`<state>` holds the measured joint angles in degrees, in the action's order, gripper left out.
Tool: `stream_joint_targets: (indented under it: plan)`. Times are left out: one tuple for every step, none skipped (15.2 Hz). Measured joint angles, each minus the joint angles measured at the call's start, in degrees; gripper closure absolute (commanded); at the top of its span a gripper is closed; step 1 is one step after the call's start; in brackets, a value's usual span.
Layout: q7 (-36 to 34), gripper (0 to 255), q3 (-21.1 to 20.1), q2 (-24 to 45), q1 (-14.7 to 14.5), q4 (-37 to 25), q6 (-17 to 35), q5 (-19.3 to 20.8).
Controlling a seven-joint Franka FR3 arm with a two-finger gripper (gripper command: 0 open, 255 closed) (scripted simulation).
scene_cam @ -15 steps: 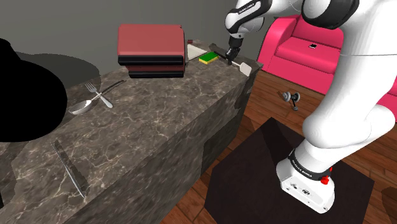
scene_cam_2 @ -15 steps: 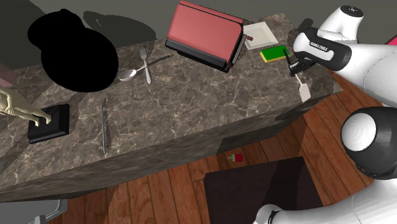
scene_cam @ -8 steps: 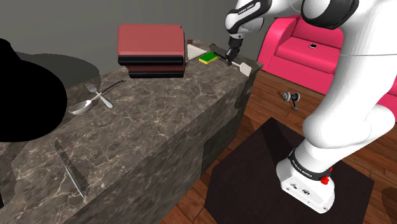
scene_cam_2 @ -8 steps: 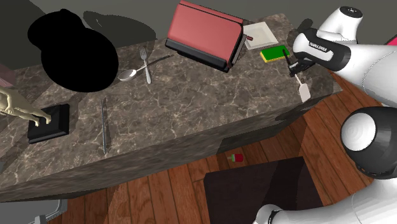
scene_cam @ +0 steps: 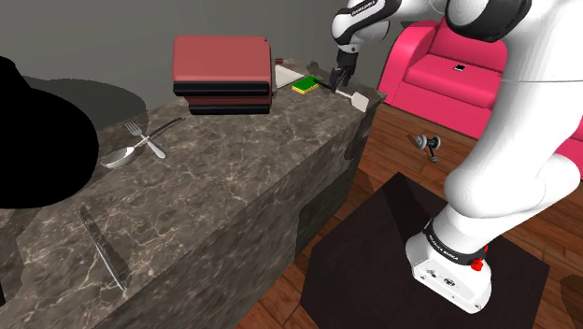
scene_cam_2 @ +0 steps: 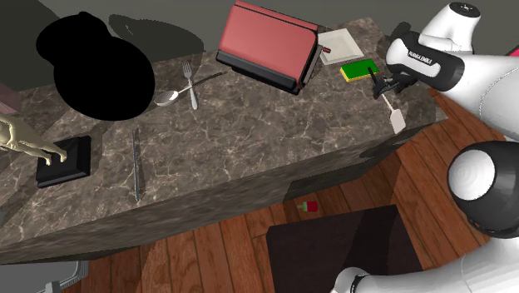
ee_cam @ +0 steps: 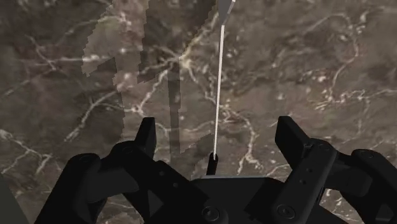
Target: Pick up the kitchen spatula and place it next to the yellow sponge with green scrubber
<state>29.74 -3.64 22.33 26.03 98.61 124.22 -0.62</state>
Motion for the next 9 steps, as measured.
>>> stream_joint_targets:
  plan:
    - [-0.1, 0, 0.0, -0.7, -0.1, -0.4, -1.1, 0.0]
    - [-0.3, 0, -0.1, -1.2, -0.2, -1.5, -2.7, 0.0]
    - [-0.1, 0, -0.1, -1.6, 0.0, -1.8, -3.4, -0.1]
    - [0.0, 0, 0.0, -2.0, 0.0, -1.8, -3.7, -0.1]
    - [0.0, 0, 0.0, -2.1, 0.0, -1.9, -3.9, -0.1]
    - [0.0, 0, 0.0, -2.1, 0.1, -1.9, -4.0, -0.1]
    - [0.0, 0, 0.0, -2.2, 0.1, -1.9, -4.1, -0.1]
    - [0.0, 0, 0.0, -2.2, 0.1, -1.9, -4.1, -0.1]
    - [0.0, 0, 0.0, -2.2, 0.1, -1.9, -4.1, -0.1]
